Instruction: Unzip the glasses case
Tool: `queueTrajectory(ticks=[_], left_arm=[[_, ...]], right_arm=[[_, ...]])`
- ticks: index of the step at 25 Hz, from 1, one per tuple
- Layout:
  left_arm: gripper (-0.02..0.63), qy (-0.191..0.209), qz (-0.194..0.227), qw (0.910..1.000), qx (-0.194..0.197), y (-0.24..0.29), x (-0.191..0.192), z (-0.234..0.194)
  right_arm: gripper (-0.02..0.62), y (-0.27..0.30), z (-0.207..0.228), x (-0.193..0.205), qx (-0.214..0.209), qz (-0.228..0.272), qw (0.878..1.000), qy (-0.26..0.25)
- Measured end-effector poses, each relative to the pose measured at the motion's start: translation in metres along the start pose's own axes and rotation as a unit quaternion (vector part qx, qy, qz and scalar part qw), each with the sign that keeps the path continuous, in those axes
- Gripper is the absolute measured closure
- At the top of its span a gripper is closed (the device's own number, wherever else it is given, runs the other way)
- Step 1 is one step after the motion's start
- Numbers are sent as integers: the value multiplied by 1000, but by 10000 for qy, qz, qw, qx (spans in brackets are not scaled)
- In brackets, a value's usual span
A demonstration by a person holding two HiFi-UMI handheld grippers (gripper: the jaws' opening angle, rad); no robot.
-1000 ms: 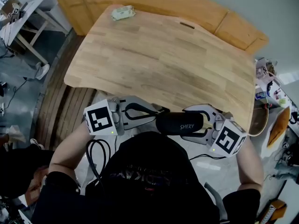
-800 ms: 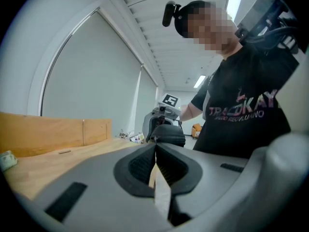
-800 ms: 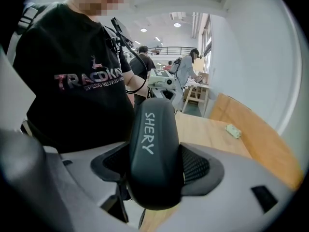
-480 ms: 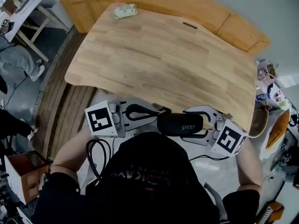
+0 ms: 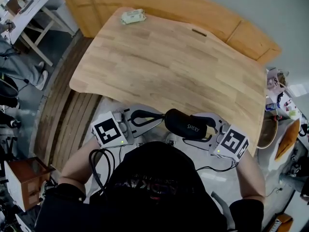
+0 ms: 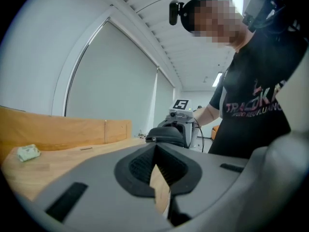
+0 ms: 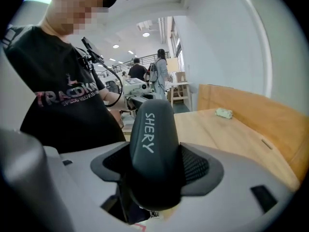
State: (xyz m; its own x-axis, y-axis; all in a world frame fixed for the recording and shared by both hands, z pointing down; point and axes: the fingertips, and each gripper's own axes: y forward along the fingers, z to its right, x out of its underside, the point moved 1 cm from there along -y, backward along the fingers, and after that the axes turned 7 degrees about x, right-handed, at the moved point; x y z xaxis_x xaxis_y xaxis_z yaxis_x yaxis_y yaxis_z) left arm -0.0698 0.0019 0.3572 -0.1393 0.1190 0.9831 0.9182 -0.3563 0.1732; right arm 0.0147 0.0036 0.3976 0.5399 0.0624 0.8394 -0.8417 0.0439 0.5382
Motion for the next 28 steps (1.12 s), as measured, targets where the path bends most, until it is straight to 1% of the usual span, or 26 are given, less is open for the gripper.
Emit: queueTrajectory(ticks=[3,9,14,21,28], left_arm=[[598,-76,-90,9998,-186,-2,6,-8],[598,-52,-251,9986,-462,-3,10,-19],[598,-31,-401,9977,-547,0,15,-20],[598,144,-560,9976,-381,12,22,-9],[598,173,-654,9977,-64,21,27,4]], right_arm=[[259,10,10,0,233,38,9983,536],[259,25,24,-2,557,63,9902,1280],[261,34,32,-4,817,139,9801,1803],[262,41,36,-8,936,387,9659,2381],[262,45,36,-14,832,566,9554,2777]])
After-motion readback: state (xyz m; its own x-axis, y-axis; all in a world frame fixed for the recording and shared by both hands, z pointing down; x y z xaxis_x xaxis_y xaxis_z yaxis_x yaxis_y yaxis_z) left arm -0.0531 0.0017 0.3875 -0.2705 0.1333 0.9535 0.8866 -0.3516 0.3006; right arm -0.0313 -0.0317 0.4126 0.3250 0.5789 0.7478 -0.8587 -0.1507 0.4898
